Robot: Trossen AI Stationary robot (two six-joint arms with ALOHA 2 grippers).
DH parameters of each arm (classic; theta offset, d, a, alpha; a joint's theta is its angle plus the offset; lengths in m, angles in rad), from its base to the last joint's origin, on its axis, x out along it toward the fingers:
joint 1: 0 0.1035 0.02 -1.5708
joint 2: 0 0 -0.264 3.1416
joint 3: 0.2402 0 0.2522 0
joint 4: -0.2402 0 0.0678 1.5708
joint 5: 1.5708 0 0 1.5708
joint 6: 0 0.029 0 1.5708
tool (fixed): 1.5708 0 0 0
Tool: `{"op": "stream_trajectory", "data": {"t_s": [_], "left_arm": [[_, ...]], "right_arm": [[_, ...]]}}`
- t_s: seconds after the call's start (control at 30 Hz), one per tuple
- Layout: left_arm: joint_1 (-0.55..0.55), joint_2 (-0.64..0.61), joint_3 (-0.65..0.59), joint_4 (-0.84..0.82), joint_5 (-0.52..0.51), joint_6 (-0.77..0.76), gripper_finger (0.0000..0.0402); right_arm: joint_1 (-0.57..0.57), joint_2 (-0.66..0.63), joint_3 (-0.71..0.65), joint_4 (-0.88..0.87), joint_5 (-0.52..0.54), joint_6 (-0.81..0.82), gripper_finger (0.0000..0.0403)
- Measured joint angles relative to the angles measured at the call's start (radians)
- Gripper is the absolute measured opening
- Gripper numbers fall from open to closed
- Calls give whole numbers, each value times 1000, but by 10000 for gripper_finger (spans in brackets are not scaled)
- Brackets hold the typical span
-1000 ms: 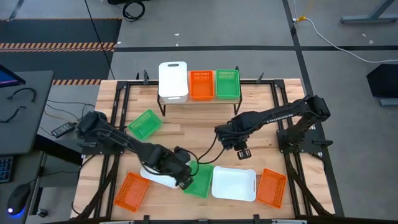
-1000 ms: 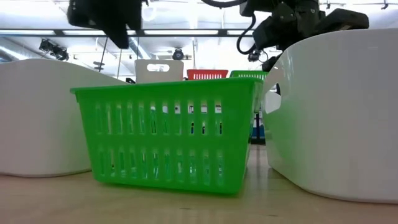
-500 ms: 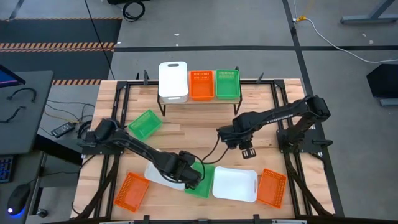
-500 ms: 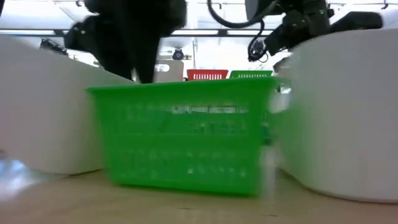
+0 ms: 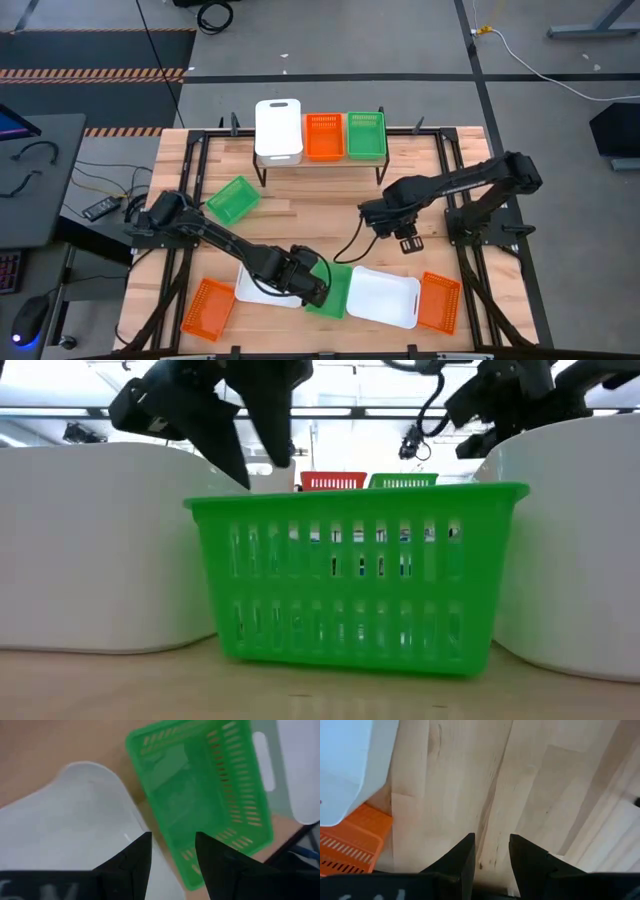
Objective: Stack baskets on shelf by color
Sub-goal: Stack the left white bin on top of the white bin on the shelf
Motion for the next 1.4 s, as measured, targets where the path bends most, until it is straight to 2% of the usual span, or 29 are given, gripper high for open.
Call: {"op": "stream_trajectory", "data": {"t_s": [0.27, 0.5, 0.7, 0.83, 1.07, 1.23, 1.4], "left_arm": [[0, 12, -1, -102, 7, -41, 160], [1, 65, 0, -45, 20, -5, 160], [5, 95, -2, -86, 31, 17, 155], [7, 98, -2, -94, 31, 29, 121], [19, 98, -2, -90, 62, 122, 12], [43, 97, 32, -122, 111, 212, 6], [50, 97, 204, -312, 113, 333, 4]], "right_arm": [[1, -105, 0, 4, 27, 62, 124], [15, -177, 0, 2, 30, 80, 124], [24, -204, 0, 4, 85, 96, 124], [31, -203, 0, 10, 99, 88, 124], [35, -195, 0, 32, 100, 61, 124], [36, -194, 0, 35, 103, 52, 124], [35, -194, 0, 15, 103, 48, 124]]}}
